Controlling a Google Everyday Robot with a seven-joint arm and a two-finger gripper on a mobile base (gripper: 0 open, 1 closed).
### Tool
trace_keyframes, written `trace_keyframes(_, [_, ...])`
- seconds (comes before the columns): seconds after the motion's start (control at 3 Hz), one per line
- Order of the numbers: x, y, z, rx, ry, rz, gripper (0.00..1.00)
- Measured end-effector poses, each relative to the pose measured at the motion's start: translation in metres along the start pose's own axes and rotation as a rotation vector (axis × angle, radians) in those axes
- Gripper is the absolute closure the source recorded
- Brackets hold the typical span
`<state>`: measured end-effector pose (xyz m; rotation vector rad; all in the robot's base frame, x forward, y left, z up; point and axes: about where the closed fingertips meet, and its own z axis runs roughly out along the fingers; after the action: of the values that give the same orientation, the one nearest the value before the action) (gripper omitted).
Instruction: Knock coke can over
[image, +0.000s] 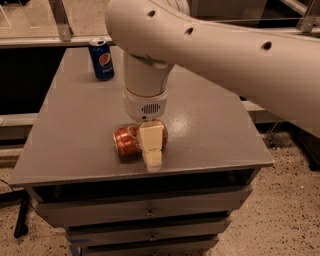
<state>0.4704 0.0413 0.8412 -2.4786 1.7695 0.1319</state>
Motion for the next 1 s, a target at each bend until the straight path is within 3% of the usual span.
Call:
trace_keyframes(0.67, [0.001,0.004,0.000,0.009,-0.033,0.038,0.00])
trace_keyframes(1.0, [0.011,0.008,-0.012,0.063,-0.148,0.139,0.00])
